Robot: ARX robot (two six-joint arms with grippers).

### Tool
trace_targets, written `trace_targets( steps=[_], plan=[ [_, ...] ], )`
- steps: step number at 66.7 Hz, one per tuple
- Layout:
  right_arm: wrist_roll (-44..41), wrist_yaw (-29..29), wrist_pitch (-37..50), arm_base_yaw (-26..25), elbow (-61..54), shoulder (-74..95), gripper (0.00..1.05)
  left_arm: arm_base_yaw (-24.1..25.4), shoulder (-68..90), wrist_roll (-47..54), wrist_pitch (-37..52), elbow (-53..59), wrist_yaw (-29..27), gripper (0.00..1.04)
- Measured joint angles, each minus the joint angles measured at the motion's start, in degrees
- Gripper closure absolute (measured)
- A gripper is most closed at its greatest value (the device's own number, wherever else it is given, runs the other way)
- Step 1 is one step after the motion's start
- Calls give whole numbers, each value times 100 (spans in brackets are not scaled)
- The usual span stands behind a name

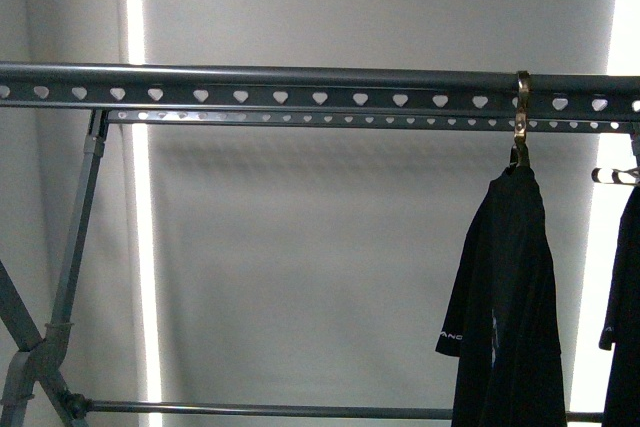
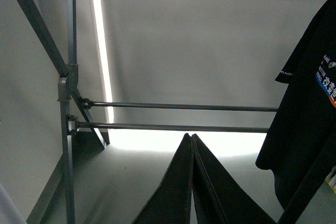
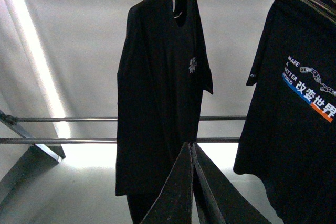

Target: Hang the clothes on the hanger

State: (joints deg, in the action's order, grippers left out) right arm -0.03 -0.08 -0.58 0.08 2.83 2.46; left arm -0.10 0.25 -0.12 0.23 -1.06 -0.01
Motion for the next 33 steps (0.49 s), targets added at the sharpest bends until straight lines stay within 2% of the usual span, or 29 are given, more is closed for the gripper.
trace_targets(
  steps=[21, 25, 33],
  plan=[
    [-2, 0, 37, 0, -245, -221, 102, 0, 0, 0, 0, 0, -2, 101],
    [-9, 0, 37, 0, -245, -221, 92, -2, 0, -2, 0, 0, -2, 99],
    [-9, 0, 37, 0, -245, -221, 69, 0, 0, -2, 0, 0, 0, 75]
  ],
)
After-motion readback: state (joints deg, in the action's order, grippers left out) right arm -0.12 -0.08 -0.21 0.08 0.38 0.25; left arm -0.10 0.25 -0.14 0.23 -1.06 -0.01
